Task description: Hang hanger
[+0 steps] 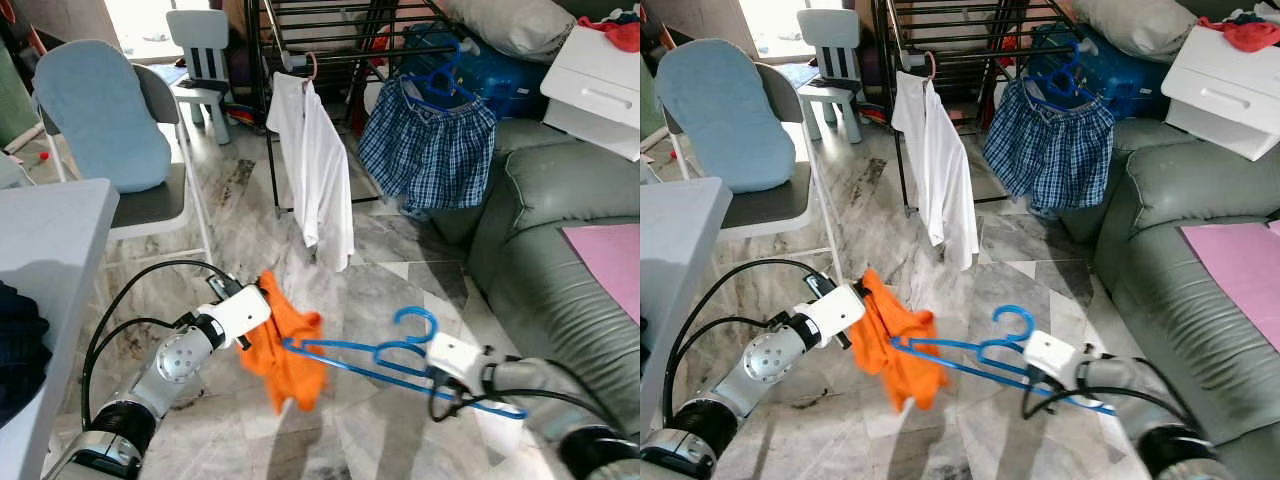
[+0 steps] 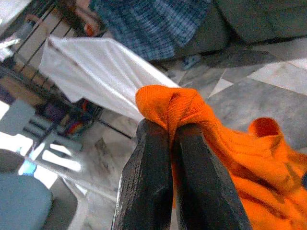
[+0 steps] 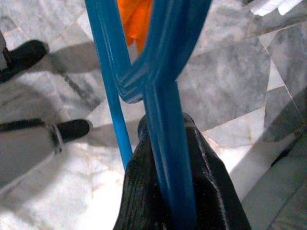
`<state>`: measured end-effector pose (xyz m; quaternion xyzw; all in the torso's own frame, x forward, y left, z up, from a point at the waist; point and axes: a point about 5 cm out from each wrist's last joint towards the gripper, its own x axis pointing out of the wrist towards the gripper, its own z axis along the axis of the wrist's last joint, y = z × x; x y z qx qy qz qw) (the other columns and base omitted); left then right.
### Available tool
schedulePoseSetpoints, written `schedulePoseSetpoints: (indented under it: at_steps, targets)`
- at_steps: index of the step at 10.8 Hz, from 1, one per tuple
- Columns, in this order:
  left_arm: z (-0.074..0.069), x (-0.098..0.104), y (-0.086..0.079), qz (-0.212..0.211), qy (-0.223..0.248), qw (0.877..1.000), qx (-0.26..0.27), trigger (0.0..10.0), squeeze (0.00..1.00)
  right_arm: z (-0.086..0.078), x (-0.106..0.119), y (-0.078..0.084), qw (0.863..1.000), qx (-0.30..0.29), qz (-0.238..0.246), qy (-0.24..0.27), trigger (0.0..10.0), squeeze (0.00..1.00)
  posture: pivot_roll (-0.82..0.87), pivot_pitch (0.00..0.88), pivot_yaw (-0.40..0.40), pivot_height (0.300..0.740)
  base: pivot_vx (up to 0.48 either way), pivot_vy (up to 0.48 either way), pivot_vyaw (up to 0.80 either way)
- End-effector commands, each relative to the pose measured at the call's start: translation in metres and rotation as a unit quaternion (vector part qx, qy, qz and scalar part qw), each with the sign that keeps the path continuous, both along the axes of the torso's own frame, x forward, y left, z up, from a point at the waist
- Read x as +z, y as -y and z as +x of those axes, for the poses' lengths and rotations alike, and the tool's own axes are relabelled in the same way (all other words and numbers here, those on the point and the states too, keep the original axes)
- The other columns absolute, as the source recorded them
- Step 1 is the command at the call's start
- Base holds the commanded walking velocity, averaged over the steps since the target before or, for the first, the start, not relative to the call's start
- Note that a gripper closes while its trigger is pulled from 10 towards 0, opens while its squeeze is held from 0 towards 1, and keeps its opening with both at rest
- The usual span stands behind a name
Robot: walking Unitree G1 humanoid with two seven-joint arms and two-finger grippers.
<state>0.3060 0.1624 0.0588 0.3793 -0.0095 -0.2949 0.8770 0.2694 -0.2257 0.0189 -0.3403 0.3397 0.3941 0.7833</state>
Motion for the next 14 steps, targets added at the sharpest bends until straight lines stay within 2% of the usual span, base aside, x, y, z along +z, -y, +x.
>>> schedulePoseSetpoints:
  at_steps: [1,2,3,7,11,14]
  targets:
    - [0.002,0.006,0.000,0.013,0.014,1.000,-0.019,10.0,0.00,0.001,0.005,-0.002,1.000,0.022,0.001,0.005,10.0,0.00,-0.10,0.000,0.016,0.740,0.000,0.000,0.00]
    - [-0.001,0.003,-0.006,0.042,0.010,0.998,-0.035,10.0,0.00,0.000,0.012,0.009,0.999,0.036,-0.018,0.003,10.0,0.00,-0.10,0.000,0.020,0.740,0.000,0.000,0.00]
    - [-0.002,0.002,-0.010,0.055,0.009,0.998,-0.040,10.0,0.00,0.003,0.017,0.018,0.999,0.030,-0.033,0.011,10.0,0.00,-0.10,0.000,0.025,0.740,0.000,0.000,0.00]
    - [-0.002,0.001,-0.010,0.071,0.009,0.996,-0.052,10.0,0.00,0.005,0.028,0.034,0.998,0.036,-0.053,0.009,10.0,0.00,-0.11,0.000,0.036,0.740,0.000,0.000,0.00]
    - [-0.001,0.010,0.009,0.047,0.033,0.995,-0.085,10.0,0.00,0.008,0.023,0.021,0.998,0.046,-0.048,0.011,10.0,0.00,-0.12,0.000,0.041,0.740,0.000,0.000,0.00]
    - [-0.003,0.015,0.014,0.037,0.039,0.994,-0.096,10.0,0.00,0.012,0.024,0.019,0.998,0.047,-0.050,0.017,10.0,0.00,-0.11,0.000,0.045,0.740,0.000,0.000,0.00]
